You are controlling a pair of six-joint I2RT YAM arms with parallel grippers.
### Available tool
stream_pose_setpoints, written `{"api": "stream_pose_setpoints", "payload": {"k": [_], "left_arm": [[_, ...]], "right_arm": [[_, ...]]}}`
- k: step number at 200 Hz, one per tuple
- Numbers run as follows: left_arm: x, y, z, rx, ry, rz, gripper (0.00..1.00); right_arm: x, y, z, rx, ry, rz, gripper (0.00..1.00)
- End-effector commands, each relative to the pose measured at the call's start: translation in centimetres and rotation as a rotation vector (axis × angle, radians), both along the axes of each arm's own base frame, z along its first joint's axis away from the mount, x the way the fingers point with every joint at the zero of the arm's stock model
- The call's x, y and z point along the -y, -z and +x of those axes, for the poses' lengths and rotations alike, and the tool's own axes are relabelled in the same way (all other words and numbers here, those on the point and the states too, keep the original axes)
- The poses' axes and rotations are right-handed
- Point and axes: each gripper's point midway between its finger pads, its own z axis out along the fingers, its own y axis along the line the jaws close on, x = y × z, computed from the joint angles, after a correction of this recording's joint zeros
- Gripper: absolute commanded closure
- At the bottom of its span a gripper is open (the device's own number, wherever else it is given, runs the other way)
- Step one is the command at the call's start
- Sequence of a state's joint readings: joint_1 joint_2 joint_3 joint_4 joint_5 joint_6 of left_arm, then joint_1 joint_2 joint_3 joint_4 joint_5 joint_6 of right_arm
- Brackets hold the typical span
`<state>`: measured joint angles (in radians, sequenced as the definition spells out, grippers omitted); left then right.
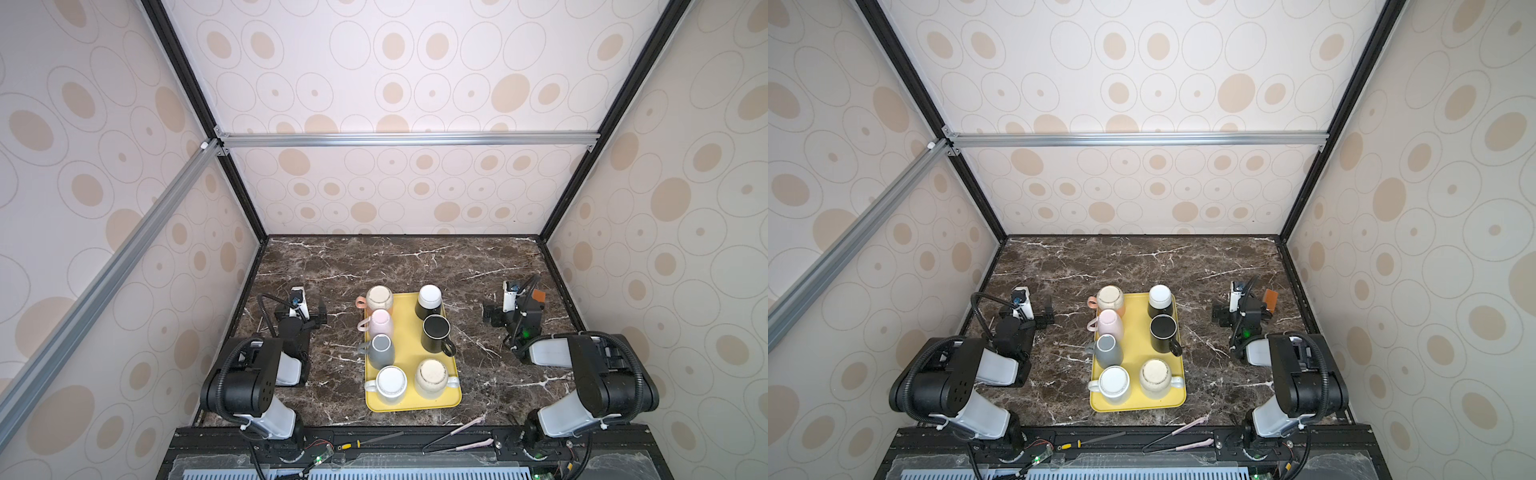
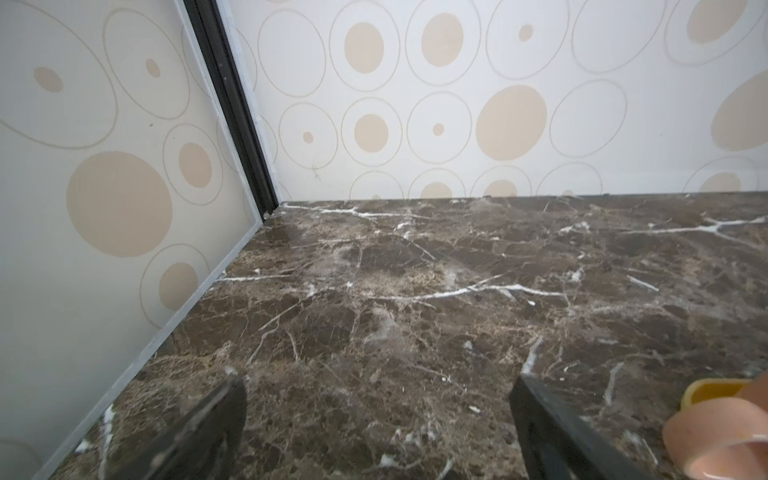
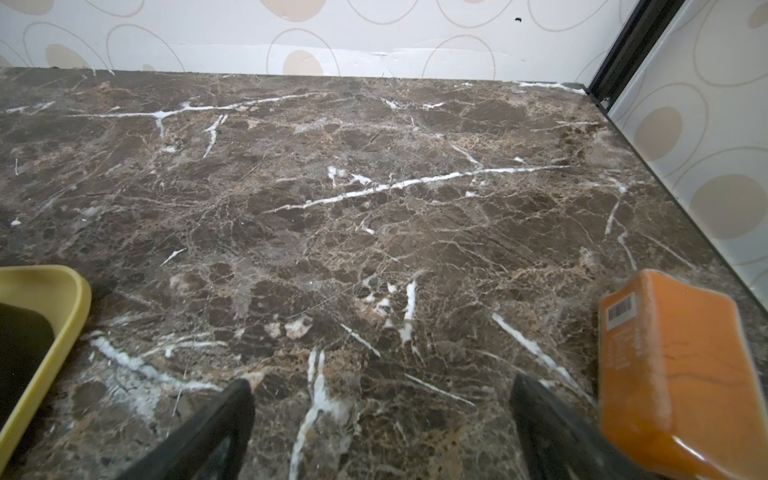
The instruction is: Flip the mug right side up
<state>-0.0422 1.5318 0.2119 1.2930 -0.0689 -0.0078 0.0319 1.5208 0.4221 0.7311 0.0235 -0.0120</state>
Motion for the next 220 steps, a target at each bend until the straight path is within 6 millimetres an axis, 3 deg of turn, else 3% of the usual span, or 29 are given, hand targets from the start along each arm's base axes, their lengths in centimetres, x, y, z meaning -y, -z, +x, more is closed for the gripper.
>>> {"api": "stream_pose_setpoints", "payload": {"k": [1,12,31,58,83,95,110,141,166,195,220], "left_arm": [[0.7,-3.8,-0.2,0.064,0.001,0.056,0.00],[0.8,-5.9,-0.9,0.116,-0.018,0.051,0.00],[0.1,-9.5,-3.2,0.255,-0.066,-0.058,0.00],[-1.4,-10.1,-3.1,0.163,-0.168,-0.219,0.00],[3.1,-10.8,-2.7,0.106,0.023,-0.287,0.00],[5.3,-10.8,-2.9,0.074,0.129,-0.322,0.00],[6.6,-10.9,-3.7,0.053,0.180,-0.363,0.00],[8.0,-11.9,-4.7,0.053,0.223,-0.373,0.00],[8.8,-12.0,-4.6,0.056,0.254,-0.372,0.00],[8.8,-11.4,-4.5,0.053,0.253,-0.367,0.00],[8.3,-11.4,-4.5,0.063,0.229,-0.351,0.00]], "right_arm": [[1.1,-4.4,0.1,0.025,0.081,-0.031,0.02],[1.5,-6.1,-0.2,0.027,0.140,-0.014,0.02],[0.1,-8.2,-1.0,0.006,0.125,0.097,0.02],[-2.4,-10.9,-3.4,0.011,0.090,0.149,0.01],[-4.9,-12.9,-7.0,-0.049,0.000,0.111,0.01],[-7.4,-13.5,-9.2,-0.090,-0.102,0.124,0.01],[-9.6,-14.3,-12.1,-0.125,-0.210,0.141,0.04],[-12.3,-15.3,-15.8,-0.175,-0.359,0.184,0.09],[-15.7,-16.0,-18.0,-0.179,-0.598,0.142,0.14],[-18.3,-15.5,-19.5,-0.208,-0.846,-0.049,0.13],[-18.2,-13.8,-19.5,-0.264,-0.965,-0.270,0.12]]}}
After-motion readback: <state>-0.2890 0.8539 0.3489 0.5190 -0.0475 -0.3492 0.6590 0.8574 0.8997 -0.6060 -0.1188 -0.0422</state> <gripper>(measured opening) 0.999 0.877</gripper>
